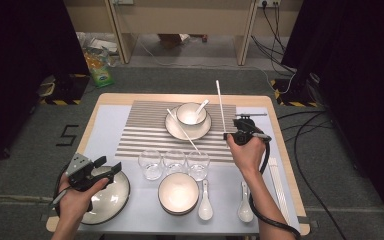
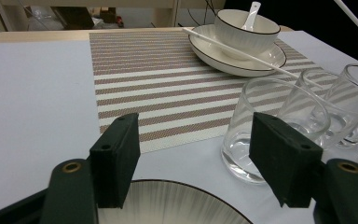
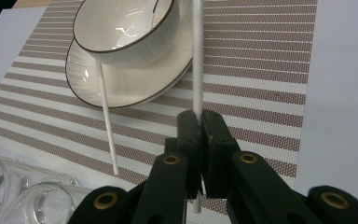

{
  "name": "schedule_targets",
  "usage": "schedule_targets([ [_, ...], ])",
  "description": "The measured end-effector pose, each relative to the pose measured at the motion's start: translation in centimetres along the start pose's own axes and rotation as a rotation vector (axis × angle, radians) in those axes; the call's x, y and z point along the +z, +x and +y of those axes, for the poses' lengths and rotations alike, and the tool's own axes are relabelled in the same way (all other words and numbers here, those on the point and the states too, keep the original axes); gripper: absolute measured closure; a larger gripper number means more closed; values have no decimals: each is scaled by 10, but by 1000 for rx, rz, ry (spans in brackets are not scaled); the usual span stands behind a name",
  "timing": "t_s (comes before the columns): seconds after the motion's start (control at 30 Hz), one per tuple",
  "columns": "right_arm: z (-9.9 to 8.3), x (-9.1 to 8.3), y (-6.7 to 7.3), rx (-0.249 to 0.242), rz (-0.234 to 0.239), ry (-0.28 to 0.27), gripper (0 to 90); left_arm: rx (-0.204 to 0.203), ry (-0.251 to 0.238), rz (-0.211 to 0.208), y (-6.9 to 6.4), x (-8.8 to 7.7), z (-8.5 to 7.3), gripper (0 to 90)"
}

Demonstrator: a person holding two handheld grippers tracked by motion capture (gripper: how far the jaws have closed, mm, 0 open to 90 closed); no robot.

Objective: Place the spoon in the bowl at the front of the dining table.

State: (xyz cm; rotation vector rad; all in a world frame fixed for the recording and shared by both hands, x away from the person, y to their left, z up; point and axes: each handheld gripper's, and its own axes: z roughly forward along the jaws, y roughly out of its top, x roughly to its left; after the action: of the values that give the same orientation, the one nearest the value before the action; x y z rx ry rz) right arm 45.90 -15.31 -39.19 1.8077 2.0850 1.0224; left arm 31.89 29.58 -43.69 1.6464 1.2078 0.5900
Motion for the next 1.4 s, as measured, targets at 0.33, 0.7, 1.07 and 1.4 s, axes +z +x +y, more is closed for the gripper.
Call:
schedule_targets([
  [0.33,2,2,1,-9,1,-1,874,0,-1,2,1,0,0,329],
  [0.7,4,2,4,-2,5,0,874,-1,0,3,1,0,0,331],
  [1.07,6,3,5,-14,8,-6,874,-1,1,3,1,0,0,331],
  [1.4,7,4,7,-7,12,-7,874,0,-1,2,0,0,1,332],
])
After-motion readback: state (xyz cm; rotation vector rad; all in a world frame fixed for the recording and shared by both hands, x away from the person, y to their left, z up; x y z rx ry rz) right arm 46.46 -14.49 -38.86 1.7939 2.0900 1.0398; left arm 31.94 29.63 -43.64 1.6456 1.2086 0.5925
